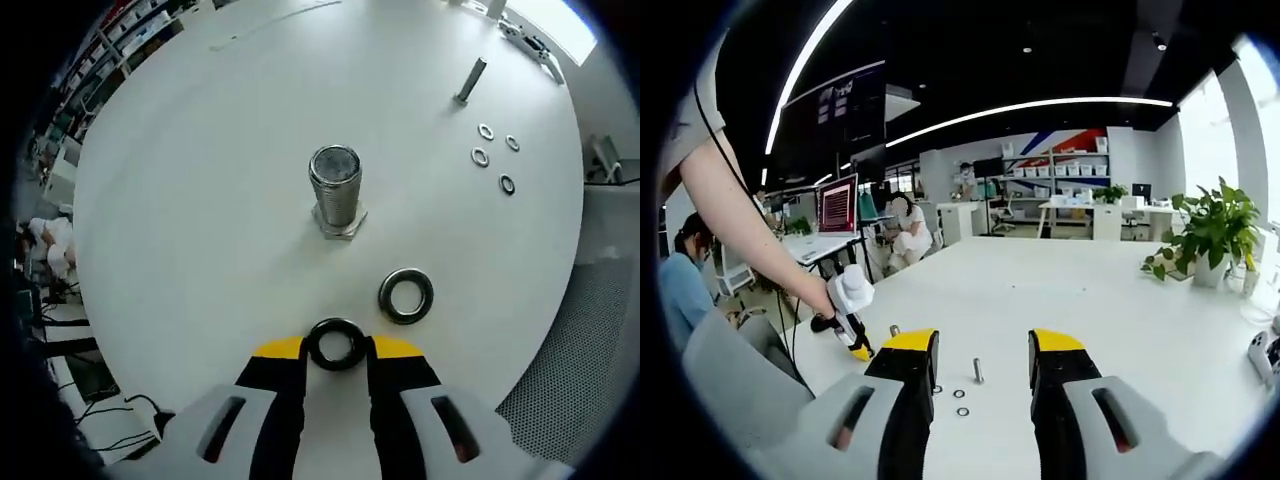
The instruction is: Place the washer onto the threaded stud by aligning its center hole with the stud, sliding it down to the base, and recovering from edge contact or off-axis alignment until the washer reaches the visible bottom stop.
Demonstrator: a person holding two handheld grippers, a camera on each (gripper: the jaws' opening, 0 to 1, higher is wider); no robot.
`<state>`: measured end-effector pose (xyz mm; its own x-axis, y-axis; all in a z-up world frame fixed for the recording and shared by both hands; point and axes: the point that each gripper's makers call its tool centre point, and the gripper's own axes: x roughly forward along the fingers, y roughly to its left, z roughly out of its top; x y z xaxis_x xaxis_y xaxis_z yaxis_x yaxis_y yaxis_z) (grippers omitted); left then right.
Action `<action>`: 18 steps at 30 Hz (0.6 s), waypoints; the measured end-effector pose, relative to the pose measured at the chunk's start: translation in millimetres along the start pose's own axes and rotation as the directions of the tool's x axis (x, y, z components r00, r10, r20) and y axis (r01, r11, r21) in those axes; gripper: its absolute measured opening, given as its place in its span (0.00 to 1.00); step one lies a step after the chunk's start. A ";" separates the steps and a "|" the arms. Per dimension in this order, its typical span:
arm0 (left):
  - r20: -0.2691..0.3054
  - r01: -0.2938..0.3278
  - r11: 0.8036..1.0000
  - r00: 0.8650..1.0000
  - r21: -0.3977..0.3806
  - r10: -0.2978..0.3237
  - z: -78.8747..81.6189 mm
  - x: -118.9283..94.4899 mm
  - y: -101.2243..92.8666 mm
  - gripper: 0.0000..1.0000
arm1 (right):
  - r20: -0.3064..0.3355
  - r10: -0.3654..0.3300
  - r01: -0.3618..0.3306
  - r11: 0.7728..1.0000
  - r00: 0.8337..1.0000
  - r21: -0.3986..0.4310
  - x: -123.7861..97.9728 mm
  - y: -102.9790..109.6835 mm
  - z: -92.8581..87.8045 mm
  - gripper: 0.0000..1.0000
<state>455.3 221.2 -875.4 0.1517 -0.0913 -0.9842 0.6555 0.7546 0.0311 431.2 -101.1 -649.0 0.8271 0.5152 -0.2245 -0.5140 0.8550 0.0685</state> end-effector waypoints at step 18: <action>0.017 0.001 1.000 1.000 0.029 -0.002 0.1 0.4 -1.5 0.21 | -0.008 0.014 -0.014 1.000 1.000 -0.005 0.7 3.3 -2.3 0.38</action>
<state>454.5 220.0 -875.8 0.1631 -0.1037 -0.9811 0.6766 0.7355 0.0347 429.6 -98.1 -651.1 0.8180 0.5265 -0.2317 -0.5265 0.8475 0.0671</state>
